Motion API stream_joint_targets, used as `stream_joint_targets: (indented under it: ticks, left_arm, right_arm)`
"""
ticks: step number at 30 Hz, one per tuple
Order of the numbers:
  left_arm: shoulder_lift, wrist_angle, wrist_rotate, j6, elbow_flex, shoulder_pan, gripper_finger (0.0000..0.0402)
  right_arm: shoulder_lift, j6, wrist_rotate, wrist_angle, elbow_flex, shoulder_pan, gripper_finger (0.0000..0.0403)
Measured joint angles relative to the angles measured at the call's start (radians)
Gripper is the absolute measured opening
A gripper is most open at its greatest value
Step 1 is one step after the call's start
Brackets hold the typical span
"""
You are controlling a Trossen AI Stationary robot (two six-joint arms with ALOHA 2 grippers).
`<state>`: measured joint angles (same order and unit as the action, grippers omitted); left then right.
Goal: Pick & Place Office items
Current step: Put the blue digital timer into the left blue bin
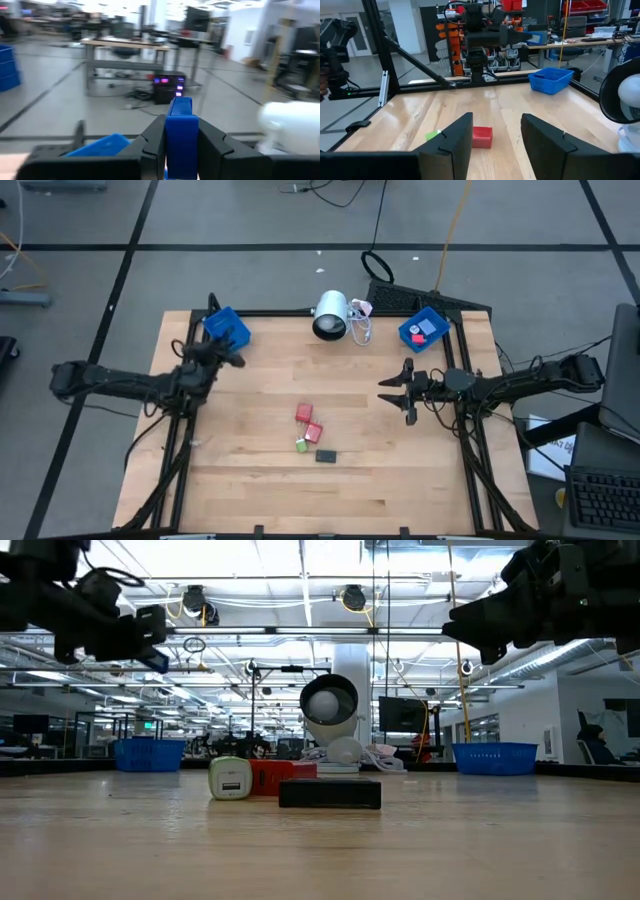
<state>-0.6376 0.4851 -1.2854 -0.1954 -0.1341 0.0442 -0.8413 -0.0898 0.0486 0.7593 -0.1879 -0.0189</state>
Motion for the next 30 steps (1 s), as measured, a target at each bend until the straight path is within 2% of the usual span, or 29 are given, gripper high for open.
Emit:
stream_joint_targets:
  ticks: [3,6,9,13,19,24,30]
  left_arm:
    - [-0.006,-0.051,0.021,-0.078,0.0,0.093,0.007]
    - [-0.012,-0.127,0.111,-0.191,0.0,0.184,0.0057]
    - [-0.03,-0.206,0.201,-0.284,0.0,0.27,0.0057]
    - [-0.075,-0.29,0.247,-0.4,0.0,0.363,0.0067]
    - [-0.166,-0.309,0.344,-0.457,0.0,0.454,0.0063]
    - [-0.236,-0.301,0.346,-0.504,0.0,0.503,0.0062]
    - [-0.29,-0.29,0.346,-0.547,0.0,0.543,0.0104]
  right_arm:
    - [0.0,0.0,0.0,0.0,0.0,0.0,0.0155]
    - [0.0,0.0,0.001,0.0,0.0,0.0,0.0155]
    - [0.0,0.001,0.001,-0.001,0.0,0.0,0.0155]
    - [0.0,0.004,0.001,-0.001,0.0,0.0,0.0155]
    - [0.0,0.004,0.002,-0.001,0.0,0.0,0.0155]
    - [0.0,0.004,0.002,-0.003,0.0,0.0,0.0155]
    - [-0.001,0.005,0.002,-0.008,-0.001,0.0,0.0155]
